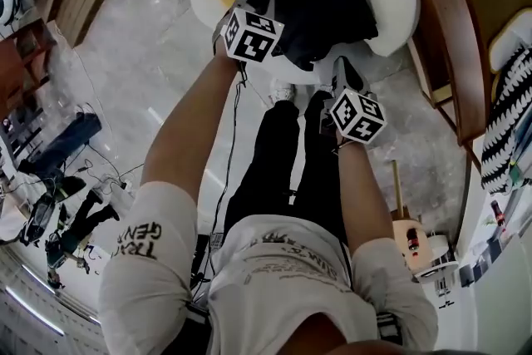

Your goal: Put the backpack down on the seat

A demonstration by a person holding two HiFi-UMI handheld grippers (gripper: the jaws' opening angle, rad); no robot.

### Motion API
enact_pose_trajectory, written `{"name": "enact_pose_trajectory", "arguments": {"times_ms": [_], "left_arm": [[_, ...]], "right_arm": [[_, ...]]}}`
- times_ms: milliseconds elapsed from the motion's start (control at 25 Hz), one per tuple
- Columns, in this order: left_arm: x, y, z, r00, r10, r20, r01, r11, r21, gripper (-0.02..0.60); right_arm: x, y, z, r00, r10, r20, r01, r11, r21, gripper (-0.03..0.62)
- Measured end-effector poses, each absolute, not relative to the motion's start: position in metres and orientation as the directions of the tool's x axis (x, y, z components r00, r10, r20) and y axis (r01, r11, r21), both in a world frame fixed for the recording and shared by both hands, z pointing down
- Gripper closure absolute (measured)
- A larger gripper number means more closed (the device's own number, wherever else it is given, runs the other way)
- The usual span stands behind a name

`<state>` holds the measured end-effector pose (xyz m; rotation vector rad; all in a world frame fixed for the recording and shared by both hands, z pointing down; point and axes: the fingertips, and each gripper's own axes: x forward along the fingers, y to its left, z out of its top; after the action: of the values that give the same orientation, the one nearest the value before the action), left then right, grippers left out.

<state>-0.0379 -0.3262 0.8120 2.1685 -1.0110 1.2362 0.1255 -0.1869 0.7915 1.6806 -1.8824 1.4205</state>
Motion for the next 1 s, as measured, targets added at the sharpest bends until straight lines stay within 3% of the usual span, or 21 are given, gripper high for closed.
{"name": "enact_pose_trajectory", "arguments": {"times_ms": [200,520,1000], "left_arm": [[-0.031,-0.298,0.748,0.427,-0.435,0.793,-0.820,-0.556,0.136,0.561],[-0.045,-0.284,0.595,0.459,-0.602,0.653,-0.857,-0.494,0.147,0.561],[-0.078,-0.268,0.346,0.452,-0.823,0.345,-0.883,-0.469,0.038,0.561]], "right_arm": [[0.111,-0.189,0.744,-0.295,-0.625,0.722,-0.917,-0.026,-0.397,0.568],[0.093,-0.216,0.601,-0.227,-0.778,0.585,-0.958,0.069,-0.279,0.568],[0.079,-0.238,0.315,-0.184,-0.973,0.137,-0.969,0.156,-0.191,0.568]]}}
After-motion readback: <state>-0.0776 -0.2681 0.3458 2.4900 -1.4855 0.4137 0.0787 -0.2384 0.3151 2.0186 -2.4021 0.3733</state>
